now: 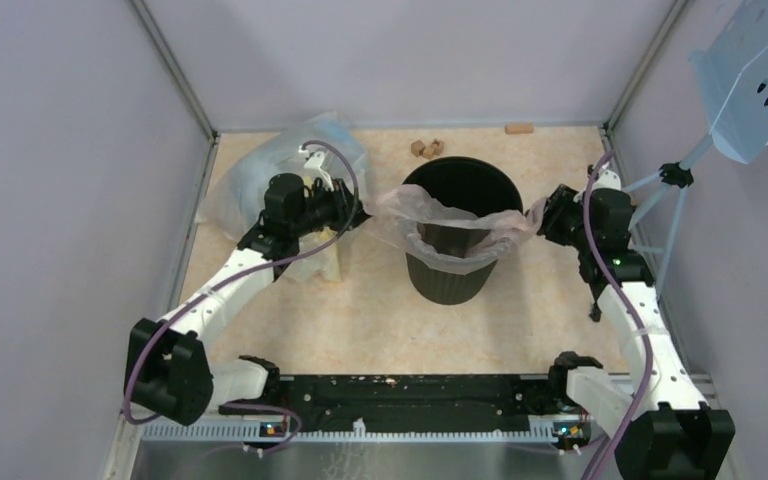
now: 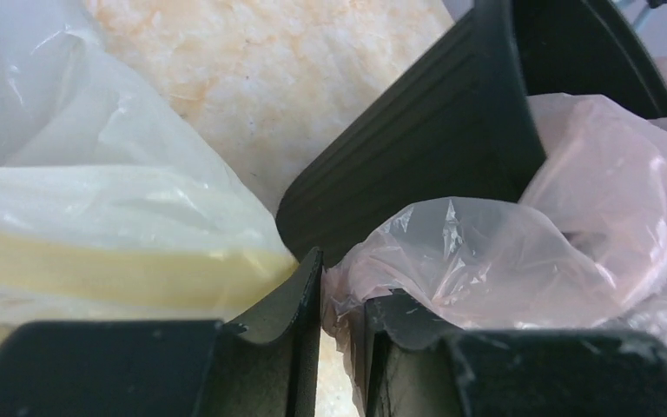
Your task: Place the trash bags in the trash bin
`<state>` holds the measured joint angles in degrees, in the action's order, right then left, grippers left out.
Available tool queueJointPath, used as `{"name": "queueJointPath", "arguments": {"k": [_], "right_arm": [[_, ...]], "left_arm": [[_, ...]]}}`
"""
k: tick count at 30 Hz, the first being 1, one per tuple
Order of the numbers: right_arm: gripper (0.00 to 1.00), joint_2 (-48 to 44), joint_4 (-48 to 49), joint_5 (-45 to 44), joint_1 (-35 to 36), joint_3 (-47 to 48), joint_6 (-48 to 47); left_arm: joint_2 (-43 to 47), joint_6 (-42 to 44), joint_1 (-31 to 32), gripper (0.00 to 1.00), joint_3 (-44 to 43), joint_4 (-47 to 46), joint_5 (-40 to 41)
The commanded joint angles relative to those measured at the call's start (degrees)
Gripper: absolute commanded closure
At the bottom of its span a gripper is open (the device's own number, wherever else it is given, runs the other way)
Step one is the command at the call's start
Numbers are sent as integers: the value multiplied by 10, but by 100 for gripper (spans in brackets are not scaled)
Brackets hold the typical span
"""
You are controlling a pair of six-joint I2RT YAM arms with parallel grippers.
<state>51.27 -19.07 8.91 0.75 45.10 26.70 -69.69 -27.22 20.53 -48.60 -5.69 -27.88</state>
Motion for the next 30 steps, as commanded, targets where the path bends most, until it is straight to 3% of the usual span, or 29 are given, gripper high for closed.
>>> {"name": "queueJointPath", "arguments": {"k": [1, 3, 7, 11, 20, 23, 26, 30], "right_arm": [[52, 39, 26, 5, 4, 33, -8], [50, 47, 7, -1, 3, 39, -12], [34, -13, 21, -31, 4, 9, -22], [29, -71, -10, -79, 3, 25, -38], [25, -104, -94, -154, 3, 93, -20], [24, -95, -133, -142, 4, 111, -25], [24, -79, -178, -94, 3, 118, -30], [23, -66, -209, -41, 4, 86, -19]], "left_arm": [[-47, 9, -3, 75, -40, -21, 25], [-68, 6, -2, 73, -46, -16, 22], [-72, 11, -3, 64, -43, -20, -1], [-52, 15, -2, 60, -33, -24, 9], [-3, 37, -2, 42, -59, 52, 54], [12, 48, -3, 35, -60, 79, 71], [23, 63, -3, 22, -64, 95, 72], [38, 103, -3, 12, -76, 126, 72]]}}
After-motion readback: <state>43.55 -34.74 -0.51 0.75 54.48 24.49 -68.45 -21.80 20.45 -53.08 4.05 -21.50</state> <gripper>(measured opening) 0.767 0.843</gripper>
